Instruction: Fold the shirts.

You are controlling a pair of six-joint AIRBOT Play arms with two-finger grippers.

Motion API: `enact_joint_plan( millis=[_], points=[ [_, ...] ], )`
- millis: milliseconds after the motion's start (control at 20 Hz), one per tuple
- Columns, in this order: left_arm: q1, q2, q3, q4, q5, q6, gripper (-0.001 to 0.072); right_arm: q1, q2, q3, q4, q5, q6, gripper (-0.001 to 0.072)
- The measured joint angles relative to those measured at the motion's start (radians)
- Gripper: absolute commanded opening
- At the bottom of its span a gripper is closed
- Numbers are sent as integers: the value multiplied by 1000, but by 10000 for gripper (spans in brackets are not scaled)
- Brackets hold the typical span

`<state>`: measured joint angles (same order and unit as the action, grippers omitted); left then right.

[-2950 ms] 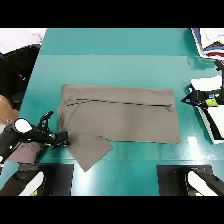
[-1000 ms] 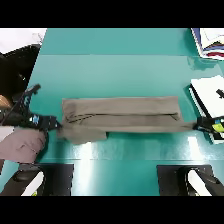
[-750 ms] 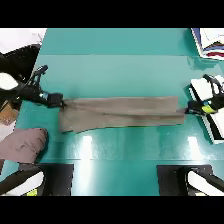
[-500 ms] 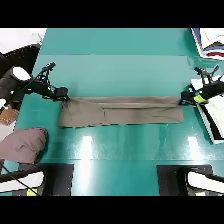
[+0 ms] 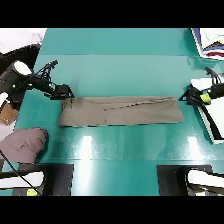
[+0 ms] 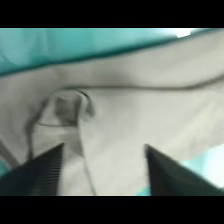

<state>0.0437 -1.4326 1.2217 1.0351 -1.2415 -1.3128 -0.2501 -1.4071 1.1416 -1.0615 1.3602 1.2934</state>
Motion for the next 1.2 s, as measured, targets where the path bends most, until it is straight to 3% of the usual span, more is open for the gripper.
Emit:
enact_joint_plan(
  millis=[400, 450, 600, 850, 1200],
  points=[
    [-26, -2, 9, -206, -18, 4, 30, -123, -132, -127, 167, 13, -137, 559],
    [-45, -2, 9, -213, -15, 4, 30, -112, -157, -126, 194, 19, -147, 494],
    [-128, -3, 9, -217, 38, -16, 29, -67, -219, -93, 214, 12, -170, 31],
    [-291, -39, 22, -210, 188, -78, 29, -11, -187, 21, 236, 51, -183, 17],
    [-497, -236, 170, -206, 288, -127, 29, 160, 19, 246, 324, 95, -75, 17]
  ],
)
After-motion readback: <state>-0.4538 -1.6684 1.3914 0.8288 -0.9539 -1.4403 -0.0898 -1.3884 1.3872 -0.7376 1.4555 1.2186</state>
